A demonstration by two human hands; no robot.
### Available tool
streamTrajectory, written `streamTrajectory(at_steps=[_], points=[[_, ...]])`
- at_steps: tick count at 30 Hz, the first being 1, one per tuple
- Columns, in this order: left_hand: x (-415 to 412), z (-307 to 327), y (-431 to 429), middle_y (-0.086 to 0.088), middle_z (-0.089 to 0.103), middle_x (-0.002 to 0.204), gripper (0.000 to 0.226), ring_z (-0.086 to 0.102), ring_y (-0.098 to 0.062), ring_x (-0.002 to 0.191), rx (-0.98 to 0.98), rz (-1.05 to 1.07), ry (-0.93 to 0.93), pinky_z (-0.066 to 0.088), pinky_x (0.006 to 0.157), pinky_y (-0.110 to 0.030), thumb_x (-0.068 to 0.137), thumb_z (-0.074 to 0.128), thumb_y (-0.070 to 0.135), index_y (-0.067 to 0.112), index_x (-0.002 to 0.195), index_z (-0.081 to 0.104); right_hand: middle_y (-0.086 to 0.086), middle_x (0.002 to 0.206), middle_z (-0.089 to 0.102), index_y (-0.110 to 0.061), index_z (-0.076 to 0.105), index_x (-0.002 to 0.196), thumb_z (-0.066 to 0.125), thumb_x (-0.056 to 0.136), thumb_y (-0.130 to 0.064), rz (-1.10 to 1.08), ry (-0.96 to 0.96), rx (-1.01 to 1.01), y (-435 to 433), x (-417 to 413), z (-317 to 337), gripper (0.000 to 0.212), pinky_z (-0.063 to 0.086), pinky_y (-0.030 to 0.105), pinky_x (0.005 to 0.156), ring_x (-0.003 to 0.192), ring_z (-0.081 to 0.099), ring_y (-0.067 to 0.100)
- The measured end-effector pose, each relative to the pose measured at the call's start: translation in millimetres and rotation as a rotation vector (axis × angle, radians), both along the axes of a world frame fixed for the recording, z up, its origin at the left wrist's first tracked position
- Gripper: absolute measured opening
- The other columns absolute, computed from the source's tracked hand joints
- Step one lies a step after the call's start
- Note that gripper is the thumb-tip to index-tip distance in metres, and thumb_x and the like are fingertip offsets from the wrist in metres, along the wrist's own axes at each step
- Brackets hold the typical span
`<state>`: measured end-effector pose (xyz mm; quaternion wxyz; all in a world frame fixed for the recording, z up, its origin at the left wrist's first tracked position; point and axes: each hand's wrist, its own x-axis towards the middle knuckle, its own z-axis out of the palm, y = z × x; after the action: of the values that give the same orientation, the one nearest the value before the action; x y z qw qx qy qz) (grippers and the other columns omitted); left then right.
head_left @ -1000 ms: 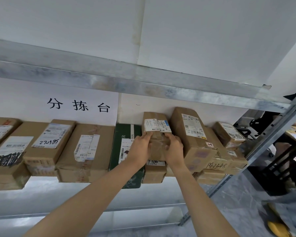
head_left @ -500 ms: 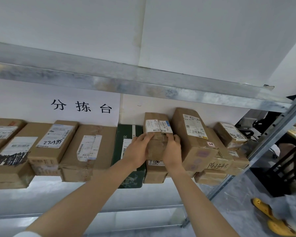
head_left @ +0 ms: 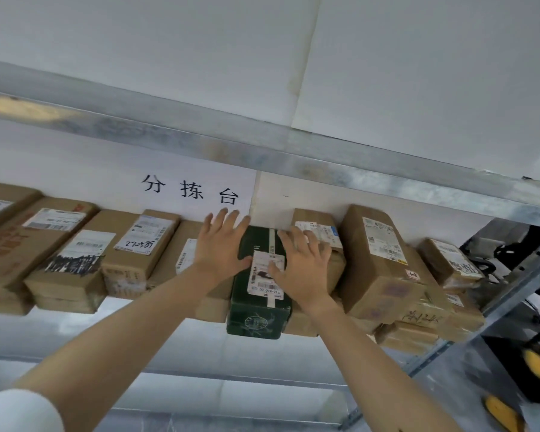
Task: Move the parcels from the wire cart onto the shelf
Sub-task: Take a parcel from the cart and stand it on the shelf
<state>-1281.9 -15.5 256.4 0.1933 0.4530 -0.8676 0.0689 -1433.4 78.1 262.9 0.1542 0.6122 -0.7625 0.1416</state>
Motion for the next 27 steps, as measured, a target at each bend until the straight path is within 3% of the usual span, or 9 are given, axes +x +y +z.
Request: streamTrajectory(at_steps=[3, 6, 9, 13, 16, 18, 23, 27], points=[[46, 0, -5, -0.006, 0.006, 0.158, 0.081, -0.001, -0.027, 0.145, 0.034, 0.114, -0.030, 0.000, 0.117, -0.047, 0.086, 0.048, 0.055, 0.025, 0.149, 0.006, 0.006, 0.148, 0.041, -0.027, 0.044, 0.140, 0.057, 0.079, -0.056, 0.094, 0.020, 0.059, -19, 34, -1, 0.068, 0.024, 0.062, 0.108, 0.136, 0.036, 0.036], [100, -5, -12, -0.008, 0.006, 0.157, 0.090, 0.004, -0.029, 0.145, 0.031, 0.263, -0.055, 0.008, 0.116, -0.049, 0.082, 0.049, 0.060, 0.024, 0.149, 0.002, 0.007, 0.153, 0.033, -0.027, 0.039, 0.144, 0.060, 0.079, -0.056, 0.196, 0.012, 0.082, -40, 76, 1, 0.075, 0.025, 0.061, 0.108, 0.138, 0.030, 0.037], [162, -5, -16, -0.012, 0.015, 0.155, 0.090, 0.015, -0.031, 0.142, -0.006, 0.414, -0.015, 0.013, 0.115, -0.050, 0.079, 0.050, 0.063, 0.022, 0.149, 0.010, 0.006, 0.157, 0.021, -0.026, 0.030, 0.148, 0.058, 0.083, -0.053, 0.317, 0.028, 0.105, -62, 123, 3, 0.076, 0.019, 0.057, 0.111, 0.141, 0.019, 0.035], [250, -9, -14, -0.012, 0.021, 0.153, 0.097, 0.019, -0.034, 0.140, -0.018, 0.613, -0.079, 0.016, 0.112, -0.051, 0.074, 0.053, 0.069, 0.022, 0.149, 0.012, 0.009, 0.156, 0.022, -0.024, 0.033, 0.146, 0.055, 0.081, -0.053, 0.477, 0.005, 0.103, -85, 200, 2, 0.074, 0.019, 0.055, 0.110, 0.138, 0.023, 0.038], [313, -14, -8, -0.013, 0.032, 0.146, 0.099, 0.028, -0.035, 0.135, -0.021, 0.725, -0.045, 0.022, 0.110, -0.053, 0.067, 0.063, 0.066, 0.020, 0.146, 0.025, 0.006, 0.160, 0.008, -0.028, 0.021, 0.150, 0.054, 0.085, -0.055, 0.548, 0.004, 0.191, -102, 259, -3, 0.078, 0.008, 0.054, 0.115, 0.144, 0.010, 0.035], [354, -18, -3, -0.013, 0.031, 0.147, 0.097, 0.025, -0.035, 0.136, 0.013, 0.782, -0.045, 0.018, 0.112, -0.053, 0.069, 0.061, 0.065, 0.020, 0.146, 0.024, 0.004, 0.161, 0.003, -0.031, 0.016, 0.151, 0.054, 0.086, -0.056, 0.612, -0.018, 0.234, -111, 301, -4, 0.079, 0.007, 0.054, 0.115, 0.146, 0.005, 0.033], [466, -38, 18, -0.013, 0.032, 0.148, 0.097, 0.027, -0.035, 0.137, 0.029, 0.960, -0.051, 0.022, 0.110, -0.054, 0.069, 0.063, 0.064, 0.020, 0.147, 0.024, 0.006, 0.159, 0.009, -0.030, 0.019, 0.150, 0.052, 0.083, -0.063, 0.748, -0.029, 0.253, -124, 416, -10, 0.082, 0.012, 0.054, 0.114, 0.144, 0.010, 0.032], [562, -51, 40, -0.013, 0.018, 0.153, 0.097, 0.015, -0.034, 0.141, 0.129, 1.080, -0.042, 0.012, 0.113, -0.052, 0.075, 0.054, 0.066, 0.022, 0.149, 0.010, 0.007, 0.159, 0.011, -0.030, 0.019, 0.149, 0.058, 0.079, -0.059, 0.838, -0.042, 0.311, -132, 514, -20, 0.085, 0.009, 0.052, 0.115, 0.144, 0.010, 0.032]])
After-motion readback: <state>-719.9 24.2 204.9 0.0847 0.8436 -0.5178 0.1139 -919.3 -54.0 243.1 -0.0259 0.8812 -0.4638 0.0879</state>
